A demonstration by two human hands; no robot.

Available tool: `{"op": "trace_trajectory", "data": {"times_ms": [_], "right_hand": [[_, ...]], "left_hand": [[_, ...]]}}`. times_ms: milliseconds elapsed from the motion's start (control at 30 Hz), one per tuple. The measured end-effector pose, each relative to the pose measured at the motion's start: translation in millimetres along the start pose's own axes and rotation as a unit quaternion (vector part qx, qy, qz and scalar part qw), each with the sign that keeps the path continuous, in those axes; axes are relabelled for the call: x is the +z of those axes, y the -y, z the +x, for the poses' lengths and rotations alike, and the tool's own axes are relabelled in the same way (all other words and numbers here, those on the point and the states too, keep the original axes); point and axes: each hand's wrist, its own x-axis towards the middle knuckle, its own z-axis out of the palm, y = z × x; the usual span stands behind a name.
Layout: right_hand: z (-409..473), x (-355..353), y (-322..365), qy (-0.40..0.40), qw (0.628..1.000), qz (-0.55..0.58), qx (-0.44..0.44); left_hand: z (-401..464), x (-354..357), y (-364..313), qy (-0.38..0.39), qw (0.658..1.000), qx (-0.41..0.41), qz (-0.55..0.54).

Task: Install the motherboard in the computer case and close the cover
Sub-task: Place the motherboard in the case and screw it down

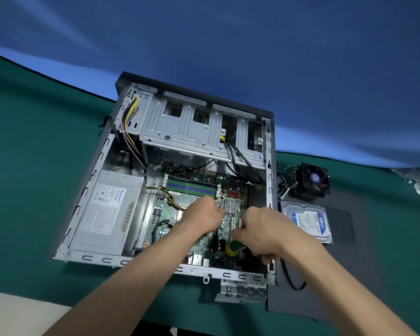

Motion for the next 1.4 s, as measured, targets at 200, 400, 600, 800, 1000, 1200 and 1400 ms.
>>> {"op": "trace_trajectory", "data": {"times_ms": [200, 400, 600, 800, 1000, 1200, 1400], "right_hand": [[9.6, -20.6, -2.4, 0.113, 0.990, 0.029, 0.077], [-0.3, -6.4, 6.6, 0.004, 0.976, -0.218, -0.004], [-8.0, -10.8, -1.4, 0.002, 0.988, -0.155, 0.021], [-16.8, -13.3, -35.2, -0.115, 0.991, 0.057, 0.040], [-25.0, 40.1, -80.0, -0.235, 0.888, 0.394, 0.032], [-10.8, 77.0, -129.9, -0.286, 0.763, 0.575, 0.078], [5.9, 94.1, -152.8, -0.261, 0.787, 0.548, 0.110]], "left_hand": [[0.2, 2.8, 0.3, 0.001, 1.000, 0.010, 0.001], [-0.1, 2.8, -0.4, 0.000, 1.000, 0.021, -0.009], [-5.9, 0.8, -1.9, -0.029, 0.998, 0.043, -0.047], [-12.0, -3.5, -4.8, -0.137, 0.985, 0.058, -0.088], [-24.8, -0.7, -17.3, -0.174, 0.977, 0.082, -0.096], [-38.3, 19.4, -70.4, -0.173, 0.968, 0.154, -0.094], [-39.2, 45.3, -105.5, -0.203, 0.964, 0.162, -0.049]]}}
